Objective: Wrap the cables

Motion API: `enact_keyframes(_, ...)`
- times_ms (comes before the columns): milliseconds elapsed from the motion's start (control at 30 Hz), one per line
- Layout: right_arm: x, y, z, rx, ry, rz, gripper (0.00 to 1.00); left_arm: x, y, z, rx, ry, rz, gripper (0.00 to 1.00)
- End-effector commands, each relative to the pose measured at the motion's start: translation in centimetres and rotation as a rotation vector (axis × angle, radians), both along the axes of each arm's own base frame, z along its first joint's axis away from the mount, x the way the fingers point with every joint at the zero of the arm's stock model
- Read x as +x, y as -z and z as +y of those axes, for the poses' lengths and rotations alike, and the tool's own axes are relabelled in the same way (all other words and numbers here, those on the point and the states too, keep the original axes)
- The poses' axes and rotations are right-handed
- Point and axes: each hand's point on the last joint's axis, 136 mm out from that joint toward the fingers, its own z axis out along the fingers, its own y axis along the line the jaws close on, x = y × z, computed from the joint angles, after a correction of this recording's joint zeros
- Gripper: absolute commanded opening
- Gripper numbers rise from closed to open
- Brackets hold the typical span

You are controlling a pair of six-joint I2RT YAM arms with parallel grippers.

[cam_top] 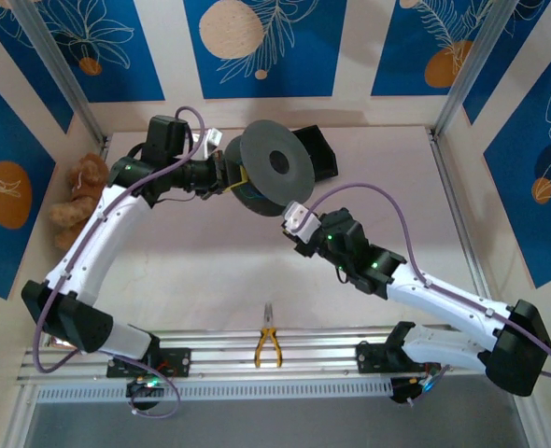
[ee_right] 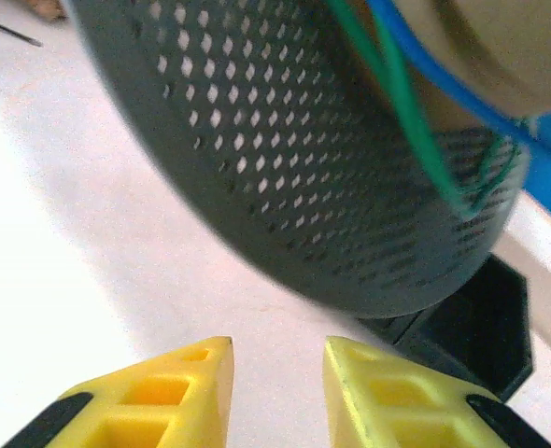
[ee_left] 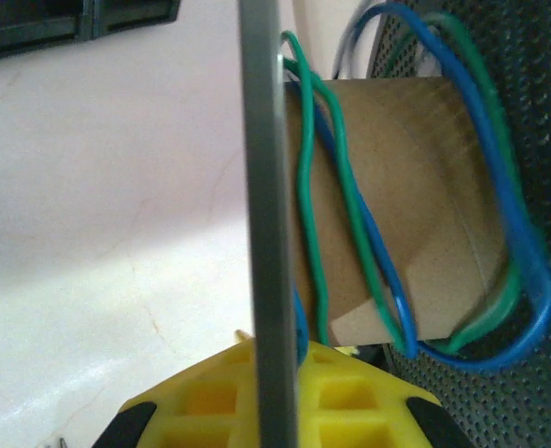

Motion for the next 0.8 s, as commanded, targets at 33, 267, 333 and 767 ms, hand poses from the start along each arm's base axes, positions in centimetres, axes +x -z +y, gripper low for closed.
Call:
enact_keyframes(33, -2.2, -2.9, 0.5, 0.137, -0.062, 0.082, 0.35, -0.6, -5.3, 0.0, -0.089, 0.000, -0.168, 0.00)
enact_keyframes(267, -4.7, -6.0, -1.4, 0.381, -0.067, 0.197, 0.44, -0.1, -5.3, 1.0, -0.032, -0.047, -0.223, 0.00)
enact_keyframes(333, -5.0, -6.8, -2.3, 0.468, -0.054, 0.234, 0.50, -0.1, -5.2, 1.4, -0.002, -0.057, -0.251, 0.00)
enact_keyframes(767, -0.7, -13.6, -7.3, 1.039, 0.149, 0.923, 0.60, -1.1, -2.1, 1.0, 0.549, -0.033, -0.768, 0.00)
